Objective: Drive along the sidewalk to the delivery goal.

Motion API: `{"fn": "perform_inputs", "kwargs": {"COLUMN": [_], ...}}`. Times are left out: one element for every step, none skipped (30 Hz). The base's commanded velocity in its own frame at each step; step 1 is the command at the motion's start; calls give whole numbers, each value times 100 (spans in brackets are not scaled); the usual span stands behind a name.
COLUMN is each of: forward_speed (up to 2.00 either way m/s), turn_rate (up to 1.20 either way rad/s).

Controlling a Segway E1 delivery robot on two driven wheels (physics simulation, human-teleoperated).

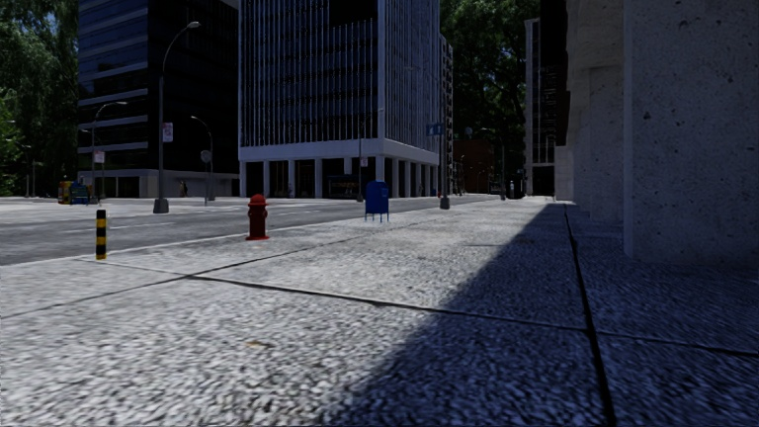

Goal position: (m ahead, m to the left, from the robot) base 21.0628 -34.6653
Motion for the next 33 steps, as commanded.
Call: {"fn": "perform_inputs", "kwargs": {"forward_speed": [200, 200, 200, 200, 200, 200, 200, 200, 200, 200, 200, 200, 200, 200, 200, 200, 200, 200, 200, 200, 200, 200, 200, 200, 200, 200, 200, 200, 198, 195, 193, 193, 193], "turn_rate": [0, 0, 0, 0, 0, 0, 0, 0, 0, 0, 0, 0, 0, 0, 0, 0, 0, 0, 0, 0, 0, 0, 0, 0, 0, 0, 0, 0, 0, 0, 0, 0, 0]}}
